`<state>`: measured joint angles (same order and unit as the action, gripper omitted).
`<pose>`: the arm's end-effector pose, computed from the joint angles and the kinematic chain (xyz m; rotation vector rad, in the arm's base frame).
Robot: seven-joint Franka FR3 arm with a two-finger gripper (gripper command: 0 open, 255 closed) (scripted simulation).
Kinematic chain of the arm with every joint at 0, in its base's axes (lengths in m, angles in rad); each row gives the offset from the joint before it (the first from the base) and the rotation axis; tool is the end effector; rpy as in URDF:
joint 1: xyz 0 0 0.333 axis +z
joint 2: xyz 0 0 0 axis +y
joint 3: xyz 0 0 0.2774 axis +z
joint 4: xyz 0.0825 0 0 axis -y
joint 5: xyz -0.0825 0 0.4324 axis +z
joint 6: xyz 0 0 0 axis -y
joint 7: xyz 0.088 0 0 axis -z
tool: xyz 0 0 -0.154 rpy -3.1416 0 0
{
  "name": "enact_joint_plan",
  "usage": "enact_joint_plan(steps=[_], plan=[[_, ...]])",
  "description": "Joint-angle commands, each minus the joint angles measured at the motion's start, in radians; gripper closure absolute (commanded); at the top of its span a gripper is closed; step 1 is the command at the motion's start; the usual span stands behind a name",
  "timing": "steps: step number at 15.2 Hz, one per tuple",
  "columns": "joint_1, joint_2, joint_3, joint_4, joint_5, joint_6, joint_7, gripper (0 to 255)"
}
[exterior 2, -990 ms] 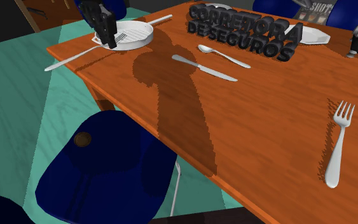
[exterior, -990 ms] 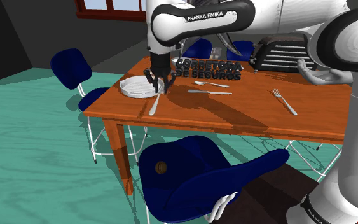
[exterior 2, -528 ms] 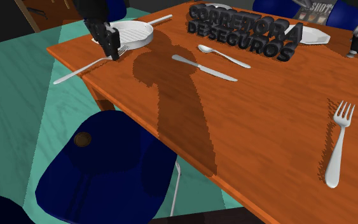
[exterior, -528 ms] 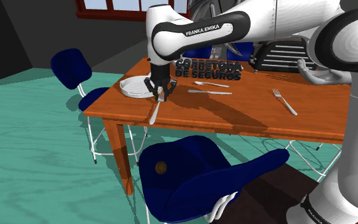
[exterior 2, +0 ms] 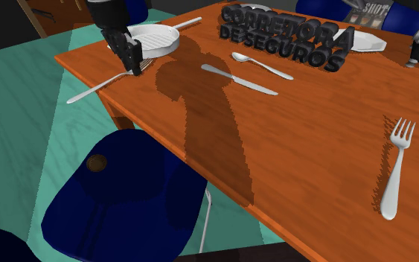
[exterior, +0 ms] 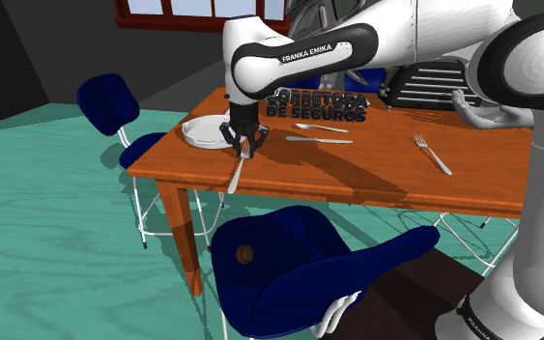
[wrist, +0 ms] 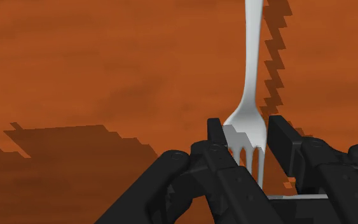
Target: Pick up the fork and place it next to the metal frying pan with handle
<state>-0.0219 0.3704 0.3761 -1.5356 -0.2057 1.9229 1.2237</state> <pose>0.6743 0.2028 0.3605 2.8625 -1.2591 0.1172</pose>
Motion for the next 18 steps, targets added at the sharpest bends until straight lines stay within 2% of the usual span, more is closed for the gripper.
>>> enact_joint_plan(steps=[1, 2, 7, 11, 18], plan=[[0.0, 0.0, 0.0, 0.0, 0.0, 0.0, 0.0, 255], [0.0, 0.0, 0.0, 0.0, 0.0, 0.0, 0.0, 0], [0.0, 0.0, 0.0, 0.0, 0.0, 0.0, 0.0, 0], [0.008, -0.018, 0.007, 0.102, 0.011, -0.118, -0.009, 0], [0.008, -0.018, 0.007, 0.102, 0.011, -0.118, -0.009, 0]])
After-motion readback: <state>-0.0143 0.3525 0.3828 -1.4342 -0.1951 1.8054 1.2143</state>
